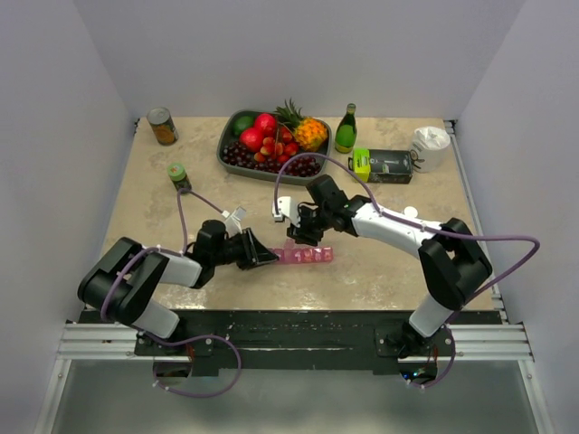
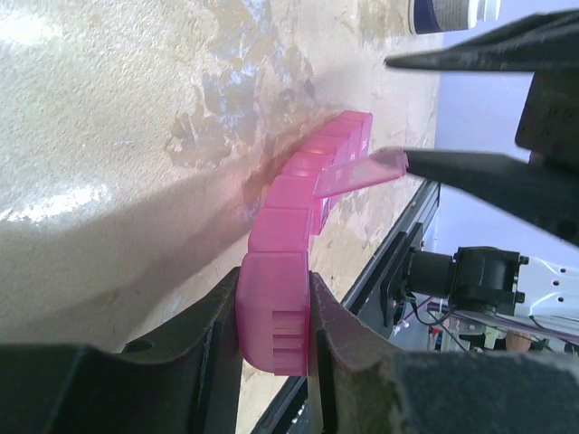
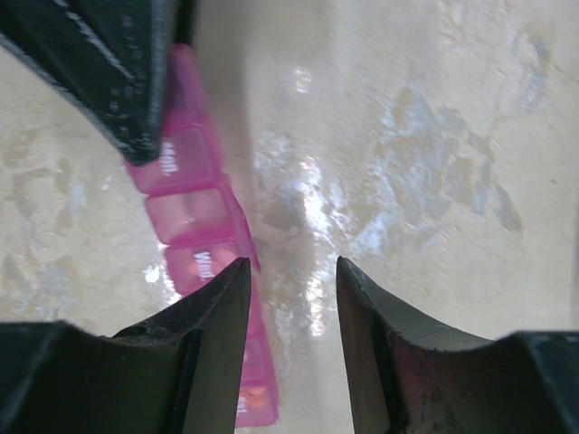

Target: Sort the pills into containers

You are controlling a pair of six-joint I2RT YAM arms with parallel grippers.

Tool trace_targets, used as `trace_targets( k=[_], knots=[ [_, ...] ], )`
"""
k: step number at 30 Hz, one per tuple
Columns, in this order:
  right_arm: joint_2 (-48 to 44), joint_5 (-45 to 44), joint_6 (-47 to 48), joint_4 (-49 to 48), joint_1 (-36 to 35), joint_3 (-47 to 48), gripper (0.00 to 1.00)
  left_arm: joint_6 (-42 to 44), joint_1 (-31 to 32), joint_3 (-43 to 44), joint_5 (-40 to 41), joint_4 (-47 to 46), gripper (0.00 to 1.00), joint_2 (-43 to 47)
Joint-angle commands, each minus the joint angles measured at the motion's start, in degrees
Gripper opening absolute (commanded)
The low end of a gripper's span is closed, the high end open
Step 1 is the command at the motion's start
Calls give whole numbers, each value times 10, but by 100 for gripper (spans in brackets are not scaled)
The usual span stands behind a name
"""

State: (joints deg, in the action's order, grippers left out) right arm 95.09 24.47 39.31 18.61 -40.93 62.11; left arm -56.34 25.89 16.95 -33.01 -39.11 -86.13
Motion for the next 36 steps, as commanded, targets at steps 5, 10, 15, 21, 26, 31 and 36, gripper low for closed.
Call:
trace_targets(
  k=[5, 10, 15, 21, 26, 31, 36],
  knots=[
    [20, -28, -36, -36, 5, 20, 45, 27, 0, -3, -15, 3, 0, -26],
    [29, -14, -48, -38, 2, 21, 46, 27, 0, -2, -15, 0, 0, -32],
    [48, -16, -62, -43, -9, 23, 48, 27, 0, -2, -19, -10, 0, -44],
    [40, -10, -58, -21, -7, 38, 52, 26, -1, -1, -7, -12, 0, -53],
    [18, 14, -36, 14, 8, 49, 59, 27, -8, 2, -1, -15, 0, -63],
    [-22, 61, 18, 79, 38, 57, 76, 27, -22, 9, 10, -8, 2, -65],
    [-53, 76, 53, 133, 65, 58, 89, 31, -31, 31, 14, -1, 16, -80]
  ],
)
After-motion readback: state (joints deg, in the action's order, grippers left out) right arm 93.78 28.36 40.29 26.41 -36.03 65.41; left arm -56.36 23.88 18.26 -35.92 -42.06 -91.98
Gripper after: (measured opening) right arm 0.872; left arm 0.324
